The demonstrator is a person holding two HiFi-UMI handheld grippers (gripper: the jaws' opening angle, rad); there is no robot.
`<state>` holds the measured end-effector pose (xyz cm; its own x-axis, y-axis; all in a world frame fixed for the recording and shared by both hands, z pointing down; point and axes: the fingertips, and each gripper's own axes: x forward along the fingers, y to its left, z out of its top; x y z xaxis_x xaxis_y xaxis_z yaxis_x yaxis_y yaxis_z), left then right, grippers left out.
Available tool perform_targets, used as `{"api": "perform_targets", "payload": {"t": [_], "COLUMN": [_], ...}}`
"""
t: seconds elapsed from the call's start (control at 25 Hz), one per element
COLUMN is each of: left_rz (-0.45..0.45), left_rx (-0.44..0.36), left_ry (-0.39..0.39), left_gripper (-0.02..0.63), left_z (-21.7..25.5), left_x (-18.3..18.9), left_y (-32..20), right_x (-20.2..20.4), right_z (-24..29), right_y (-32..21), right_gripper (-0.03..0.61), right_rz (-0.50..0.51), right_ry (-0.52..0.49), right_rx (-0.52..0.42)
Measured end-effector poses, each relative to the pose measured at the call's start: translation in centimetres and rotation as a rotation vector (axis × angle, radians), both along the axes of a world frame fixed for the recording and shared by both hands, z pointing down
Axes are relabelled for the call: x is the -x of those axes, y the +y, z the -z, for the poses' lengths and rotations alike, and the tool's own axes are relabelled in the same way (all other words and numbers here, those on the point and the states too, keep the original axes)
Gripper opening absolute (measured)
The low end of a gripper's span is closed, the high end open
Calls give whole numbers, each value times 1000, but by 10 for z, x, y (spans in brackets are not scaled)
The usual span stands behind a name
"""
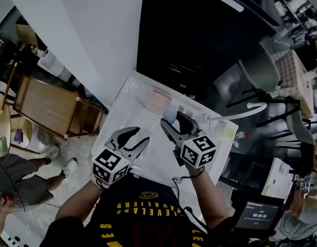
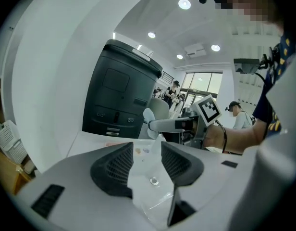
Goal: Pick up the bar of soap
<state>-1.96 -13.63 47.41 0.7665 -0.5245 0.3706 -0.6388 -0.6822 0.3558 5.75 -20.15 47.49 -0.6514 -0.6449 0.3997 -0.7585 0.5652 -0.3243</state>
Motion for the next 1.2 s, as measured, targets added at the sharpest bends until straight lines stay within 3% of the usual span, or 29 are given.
{"api": "perform_targets", "payload": {"t": [0.2,0.36,0.52,0.8,1.2], "left_rz": [-29,-83,-142,-193,-232], "left_rx": [-59,-230,-304,-418,-441], "left_ry": [42,58,48,52,52], "left_gripper": [192,193,193,192,192], "left_z": [13,41,58,83,94], "left_x": [-8,-21,-38,-52,-58], "left_y": [4,19,32,42,47], "right_x": [-2,0,4,7,12], "right_z": [21,45,69,87,105], "right_y": [15,34,51,73,82], "right_gripper": [264,264,264,264,264], "right_rz": [-60,-100,-123,-122,-79], "right_ry": [-200,-375,-496,-545,-556], "right_rx": [40,75,88,47,-6]}}
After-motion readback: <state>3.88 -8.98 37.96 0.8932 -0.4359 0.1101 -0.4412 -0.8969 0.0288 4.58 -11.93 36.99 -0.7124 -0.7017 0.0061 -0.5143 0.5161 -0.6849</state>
